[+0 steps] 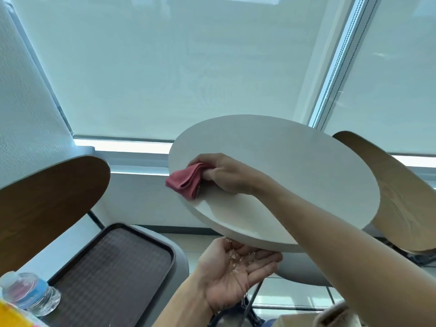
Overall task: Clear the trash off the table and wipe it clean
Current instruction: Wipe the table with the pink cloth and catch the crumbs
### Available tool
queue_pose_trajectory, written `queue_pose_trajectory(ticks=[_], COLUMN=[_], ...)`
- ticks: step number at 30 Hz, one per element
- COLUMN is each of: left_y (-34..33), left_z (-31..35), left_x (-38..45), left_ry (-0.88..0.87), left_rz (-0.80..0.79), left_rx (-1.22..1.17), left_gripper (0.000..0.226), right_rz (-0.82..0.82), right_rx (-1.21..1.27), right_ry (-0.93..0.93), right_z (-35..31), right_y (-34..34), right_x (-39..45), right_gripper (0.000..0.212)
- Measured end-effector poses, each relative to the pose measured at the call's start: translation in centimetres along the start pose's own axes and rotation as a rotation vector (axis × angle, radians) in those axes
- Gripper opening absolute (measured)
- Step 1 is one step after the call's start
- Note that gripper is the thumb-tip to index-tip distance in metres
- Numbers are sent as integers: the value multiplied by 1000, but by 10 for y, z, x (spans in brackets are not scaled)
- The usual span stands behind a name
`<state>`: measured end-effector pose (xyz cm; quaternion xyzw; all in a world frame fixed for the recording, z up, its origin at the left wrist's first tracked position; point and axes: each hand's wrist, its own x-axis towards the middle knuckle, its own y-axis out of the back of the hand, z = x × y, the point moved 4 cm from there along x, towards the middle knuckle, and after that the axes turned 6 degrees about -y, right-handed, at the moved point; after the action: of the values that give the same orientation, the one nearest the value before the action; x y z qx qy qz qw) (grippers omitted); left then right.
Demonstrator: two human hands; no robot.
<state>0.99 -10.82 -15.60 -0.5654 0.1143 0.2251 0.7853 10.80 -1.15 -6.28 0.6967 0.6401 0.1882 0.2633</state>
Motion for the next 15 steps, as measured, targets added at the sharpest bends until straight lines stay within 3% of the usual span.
queue_pose_trajectory(ticks=[10, 15], left_y=[-6, -8], left_z=[-11, -21], left_x=[2, 6], left_ry=[-8, 4], left_rz=[-18, -9], left_rx=[-36, -38], left_gripper=[45, 45], right_rz=[-126, -84], right_rx=[169, 197], right_ry=[21, -17], right_z=[11, 25], right_y=[4, 18], right_x=[-67, -102], right_gripper=[35, 35])
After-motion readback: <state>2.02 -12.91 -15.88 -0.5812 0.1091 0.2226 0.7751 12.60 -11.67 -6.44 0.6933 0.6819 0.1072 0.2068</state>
